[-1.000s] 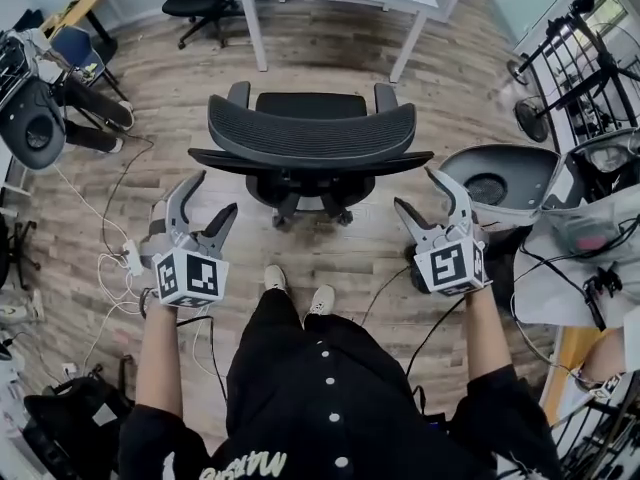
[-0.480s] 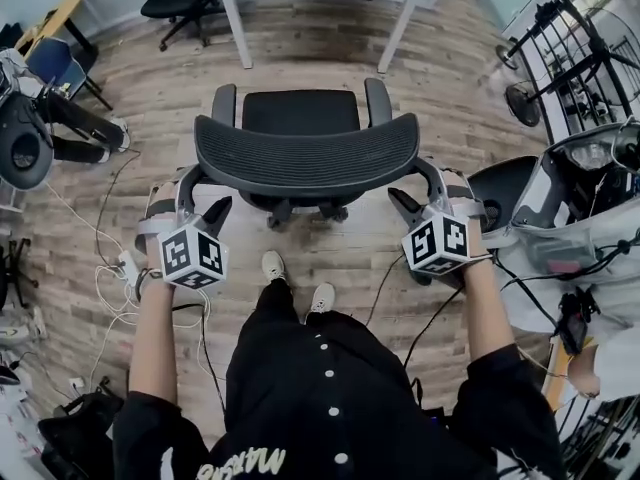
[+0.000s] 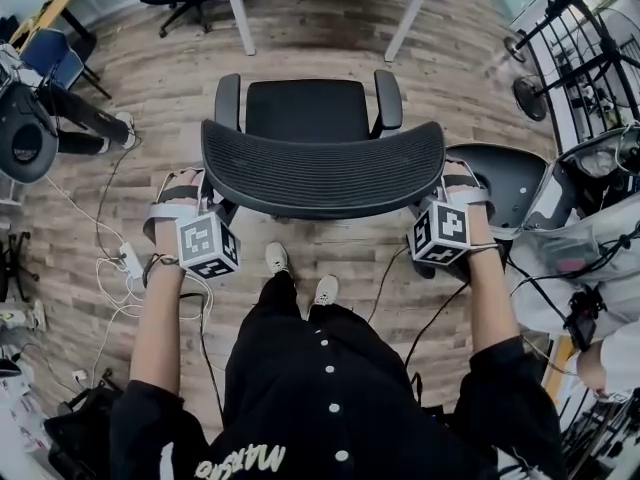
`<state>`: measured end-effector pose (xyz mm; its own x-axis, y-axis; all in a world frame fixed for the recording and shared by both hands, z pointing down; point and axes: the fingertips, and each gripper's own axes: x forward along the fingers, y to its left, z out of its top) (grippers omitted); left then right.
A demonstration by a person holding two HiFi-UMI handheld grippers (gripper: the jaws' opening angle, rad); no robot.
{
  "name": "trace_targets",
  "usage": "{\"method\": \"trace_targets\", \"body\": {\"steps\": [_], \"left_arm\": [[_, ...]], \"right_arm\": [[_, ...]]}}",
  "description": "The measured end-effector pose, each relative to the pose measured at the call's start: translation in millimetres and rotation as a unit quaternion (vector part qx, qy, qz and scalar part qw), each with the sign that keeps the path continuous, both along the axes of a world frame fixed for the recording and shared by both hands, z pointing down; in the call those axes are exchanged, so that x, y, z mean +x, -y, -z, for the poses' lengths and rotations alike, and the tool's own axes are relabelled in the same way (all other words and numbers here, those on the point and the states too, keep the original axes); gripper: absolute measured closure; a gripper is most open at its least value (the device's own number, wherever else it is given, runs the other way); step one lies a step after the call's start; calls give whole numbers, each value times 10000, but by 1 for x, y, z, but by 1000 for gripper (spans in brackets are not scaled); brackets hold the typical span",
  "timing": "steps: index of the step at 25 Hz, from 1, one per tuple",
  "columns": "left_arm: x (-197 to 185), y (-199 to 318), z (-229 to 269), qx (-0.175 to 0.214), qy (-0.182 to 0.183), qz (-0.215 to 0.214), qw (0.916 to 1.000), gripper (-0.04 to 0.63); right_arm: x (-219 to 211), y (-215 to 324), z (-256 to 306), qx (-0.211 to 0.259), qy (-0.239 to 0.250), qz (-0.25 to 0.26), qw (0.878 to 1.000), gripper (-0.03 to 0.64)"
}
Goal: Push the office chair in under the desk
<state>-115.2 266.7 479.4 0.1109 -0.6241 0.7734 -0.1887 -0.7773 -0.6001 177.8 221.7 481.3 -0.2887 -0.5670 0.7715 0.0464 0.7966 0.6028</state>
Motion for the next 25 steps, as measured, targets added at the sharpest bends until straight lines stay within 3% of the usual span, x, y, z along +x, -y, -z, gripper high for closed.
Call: {"method": "trace_targets", "body": {"steps": [4,6,8,11,21,25], "left_arm": [[-3,-4,-5,-54,145,-117,9998,285],[-5,-5,-7,37,436,-232,9988,336],[-10,-6,-10,139,877,-415,9952,448],[-12,-6,-16,117,1129,-552,9920,474],[-7,1,-29,109,790,-544,9953,511],[-15,-5,-58,-201,607,-554,9964,517]], "right_arm": [[-3,-3,-2,98,-31,30,9999,357],[-4,-5,-3,209,-197,124,9995,413],[-4,-7,-7,333,-518,287,9977,453],[-5,-9,-10,290,-709,348,9965,465],[-9,-11,-20,73,-742,322,9967,483],[-15,-10,-24,16,-733,356,9967,504]]}}
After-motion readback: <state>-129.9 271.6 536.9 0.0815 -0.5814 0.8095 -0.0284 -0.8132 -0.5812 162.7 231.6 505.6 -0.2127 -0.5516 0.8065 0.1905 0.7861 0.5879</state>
